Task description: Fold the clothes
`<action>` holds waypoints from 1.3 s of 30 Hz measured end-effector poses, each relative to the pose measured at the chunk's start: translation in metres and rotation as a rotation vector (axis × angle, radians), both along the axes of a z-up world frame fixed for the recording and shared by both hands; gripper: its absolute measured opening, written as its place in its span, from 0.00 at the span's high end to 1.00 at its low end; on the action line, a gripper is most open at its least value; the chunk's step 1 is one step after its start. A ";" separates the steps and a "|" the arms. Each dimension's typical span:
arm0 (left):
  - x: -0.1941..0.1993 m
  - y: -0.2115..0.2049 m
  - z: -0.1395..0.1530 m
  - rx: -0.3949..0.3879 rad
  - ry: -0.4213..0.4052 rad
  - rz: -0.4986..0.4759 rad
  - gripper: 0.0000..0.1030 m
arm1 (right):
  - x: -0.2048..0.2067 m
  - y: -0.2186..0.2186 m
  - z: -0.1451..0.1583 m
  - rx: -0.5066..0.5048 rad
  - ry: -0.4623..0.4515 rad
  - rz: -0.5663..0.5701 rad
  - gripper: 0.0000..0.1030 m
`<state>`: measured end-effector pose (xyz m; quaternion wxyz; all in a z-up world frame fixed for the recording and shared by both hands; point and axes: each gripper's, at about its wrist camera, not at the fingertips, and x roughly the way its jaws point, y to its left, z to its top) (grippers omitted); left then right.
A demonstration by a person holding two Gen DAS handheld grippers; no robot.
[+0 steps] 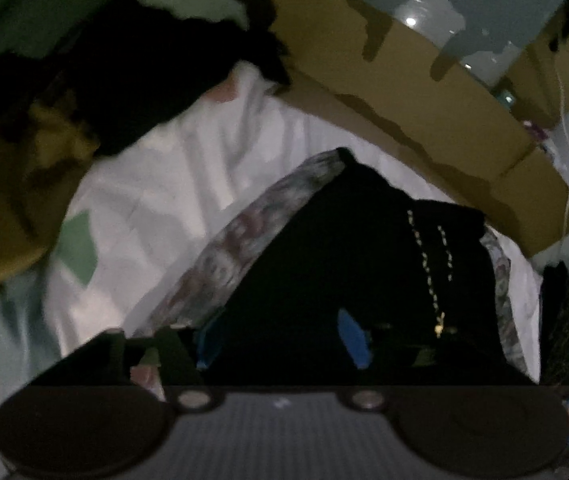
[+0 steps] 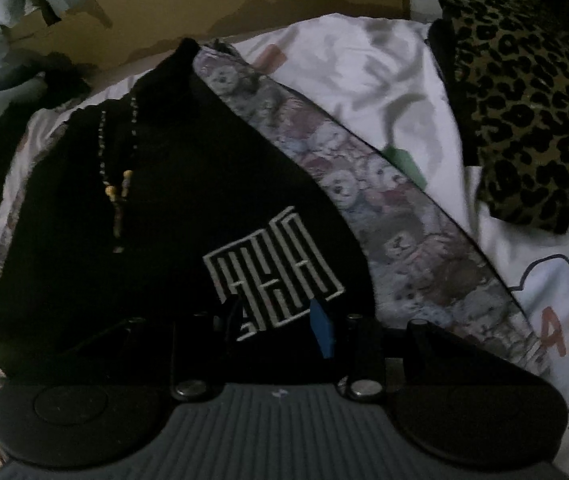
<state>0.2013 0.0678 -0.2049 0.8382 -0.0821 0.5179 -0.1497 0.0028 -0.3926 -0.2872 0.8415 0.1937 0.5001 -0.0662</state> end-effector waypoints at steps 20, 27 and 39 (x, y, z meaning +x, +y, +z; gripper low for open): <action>0.050 -0.217 -0.050 0.069 0.019 -0.415 0.52 | 0.030 -0.041 -0.016 -0.134 -0.060 -0.018 0.57; 0.032 -0.297 -0.082 0.035 0.010 -0.502 0.73 | 0.030 -0.051 -0.035 -0.194 0.001 -0.038 0.57; 0.031 -0.399 -0.108 0.092 0.026 -0.575 0.85 | 0.016 -0.068 -0.033 -0.124 -0.034 -0.127 0.57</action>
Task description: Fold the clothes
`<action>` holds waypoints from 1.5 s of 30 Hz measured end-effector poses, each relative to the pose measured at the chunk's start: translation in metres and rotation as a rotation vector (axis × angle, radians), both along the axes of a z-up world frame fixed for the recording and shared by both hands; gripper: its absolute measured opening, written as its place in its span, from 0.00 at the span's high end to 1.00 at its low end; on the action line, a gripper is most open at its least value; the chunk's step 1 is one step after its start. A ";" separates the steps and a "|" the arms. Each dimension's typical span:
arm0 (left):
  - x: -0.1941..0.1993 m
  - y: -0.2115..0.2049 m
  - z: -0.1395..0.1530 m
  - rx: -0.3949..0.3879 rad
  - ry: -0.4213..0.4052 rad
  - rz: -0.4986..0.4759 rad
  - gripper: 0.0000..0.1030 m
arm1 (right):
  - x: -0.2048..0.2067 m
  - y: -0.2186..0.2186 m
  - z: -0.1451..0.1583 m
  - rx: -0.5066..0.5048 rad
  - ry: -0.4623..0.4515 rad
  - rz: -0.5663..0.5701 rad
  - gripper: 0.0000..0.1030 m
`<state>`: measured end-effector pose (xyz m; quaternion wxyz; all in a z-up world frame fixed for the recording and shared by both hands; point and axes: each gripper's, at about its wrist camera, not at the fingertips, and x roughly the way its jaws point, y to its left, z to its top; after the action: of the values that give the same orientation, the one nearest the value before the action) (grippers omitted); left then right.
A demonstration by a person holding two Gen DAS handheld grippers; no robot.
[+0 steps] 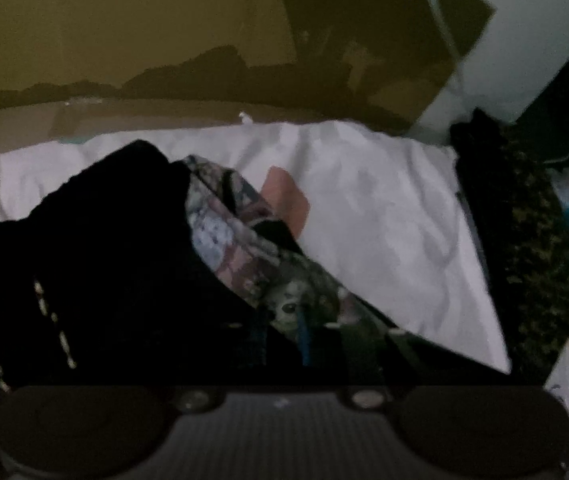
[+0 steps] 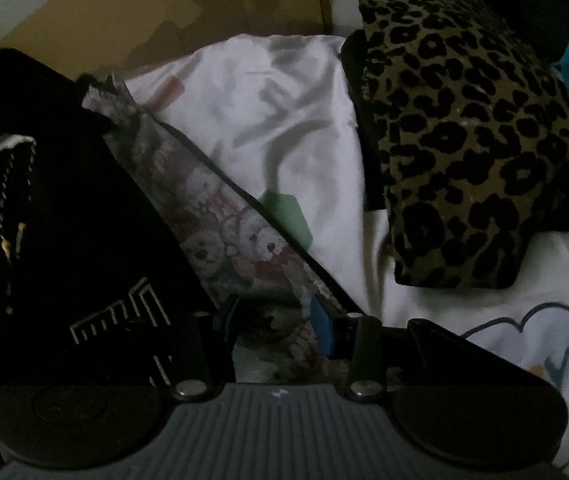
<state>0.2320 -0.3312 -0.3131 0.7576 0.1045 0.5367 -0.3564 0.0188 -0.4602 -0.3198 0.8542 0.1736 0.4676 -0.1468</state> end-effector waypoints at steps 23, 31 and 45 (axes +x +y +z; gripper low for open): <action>-0.004 -0.023 -0.017 0.010 -0.117 -0.107 0.85 | 0.018 0.015 -0.005 -0.043 -0.005 0.049 0.57; 0.002 0.004 0.002 -0.031 -0.098 -0.113 0.84 | 0.018 0.028 0.008 -0.078 -0.021 0.072 0.57; -0.008 0.004 -0.006 -0.085 -0.057 -0.135 0.84 | 0.018 0.002 -0.005 -0.053 -0.001 0.053 0.58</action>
<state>0.2242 -0.3275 -0.3190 0.7505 0.1181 0.4911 -0.4261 0.0366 -0.4582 -0.3245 0.8623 0.1386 0.4676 -0.1364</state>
